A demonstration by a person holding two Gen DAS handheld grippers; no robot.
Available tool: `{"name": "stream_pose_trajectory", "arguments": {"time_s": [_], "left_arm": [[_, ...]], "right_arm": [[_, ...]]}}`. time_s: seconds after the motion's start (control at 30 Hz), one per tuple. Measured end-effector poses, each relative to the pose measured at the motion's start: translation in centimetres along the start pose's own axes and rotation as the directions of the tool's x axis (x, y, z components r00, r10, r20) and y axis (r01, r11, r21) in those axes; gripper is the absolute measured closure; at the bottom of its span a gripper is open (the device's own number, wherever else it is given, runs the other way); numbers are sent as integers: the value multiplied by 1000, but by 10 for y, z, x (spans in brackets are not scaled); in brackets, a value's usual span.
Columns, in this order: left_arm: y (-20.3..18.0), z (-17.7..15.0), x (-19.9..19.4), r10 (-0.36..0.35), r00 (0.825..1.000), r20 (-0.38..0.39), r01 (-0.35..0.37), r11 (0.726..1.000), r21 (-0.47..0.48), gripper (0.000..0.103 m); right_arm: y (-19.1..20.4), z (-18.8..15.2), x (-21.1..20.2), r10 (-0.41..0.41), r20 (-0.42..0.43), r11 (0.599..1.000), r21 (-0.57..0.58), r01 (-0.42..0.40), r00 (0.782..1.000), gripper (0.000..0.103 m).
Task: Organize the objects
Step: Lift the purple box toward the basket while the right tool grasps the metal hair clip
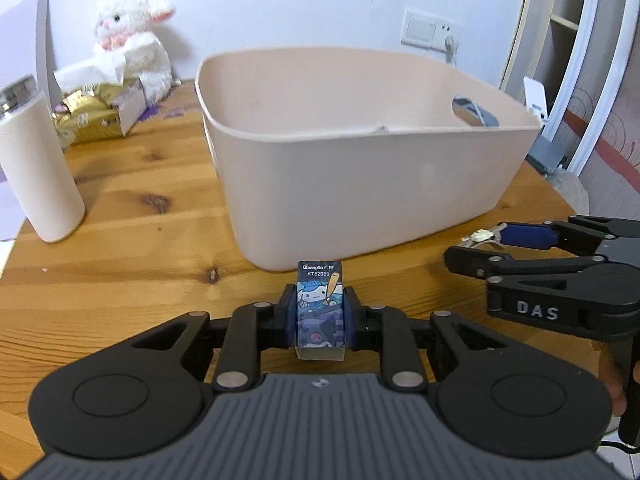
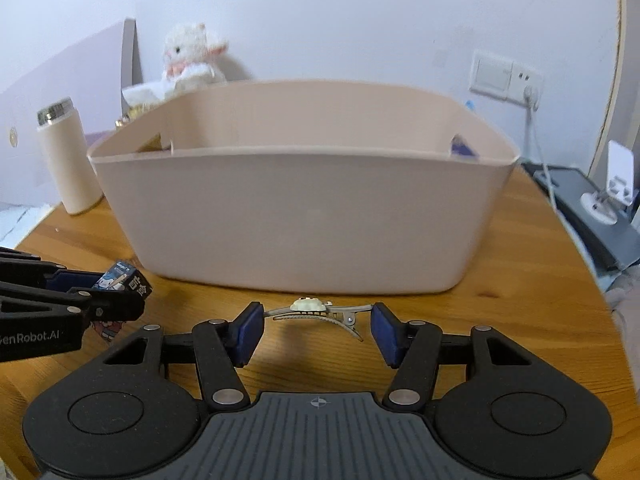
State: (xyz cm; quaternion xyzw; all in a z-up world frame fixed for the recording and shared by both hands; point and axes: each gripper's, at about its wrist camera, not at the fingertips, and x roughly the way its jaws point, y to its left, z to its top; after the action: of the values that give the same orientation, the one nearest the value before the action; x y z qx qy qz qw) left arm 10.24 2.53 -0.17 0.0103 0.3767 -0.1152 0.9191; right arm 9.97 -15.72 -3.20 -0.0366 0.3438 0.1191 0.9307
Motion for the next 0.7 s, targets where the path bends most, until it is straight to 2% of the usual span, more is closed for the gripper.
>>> {"name": "stream_pose_trajectory", "arguments": {"time_s": [0.33,0.43,0.7], "left_arm": [[-8,24,-45,6,992,125,-10,1000,29,78],[-8,34,-53,-9,988,151,6,1000,20,78],[-8,69,-64,11,975,223,-19,999,32,78]], "right_arm": [[-5,22,-48,-13,140,1000,7,12,990,47],[-11,31,-55,-18,173,1000,23,15,985,47],[-20,56,-63,-26,249,999,42,16,968,47]]}}
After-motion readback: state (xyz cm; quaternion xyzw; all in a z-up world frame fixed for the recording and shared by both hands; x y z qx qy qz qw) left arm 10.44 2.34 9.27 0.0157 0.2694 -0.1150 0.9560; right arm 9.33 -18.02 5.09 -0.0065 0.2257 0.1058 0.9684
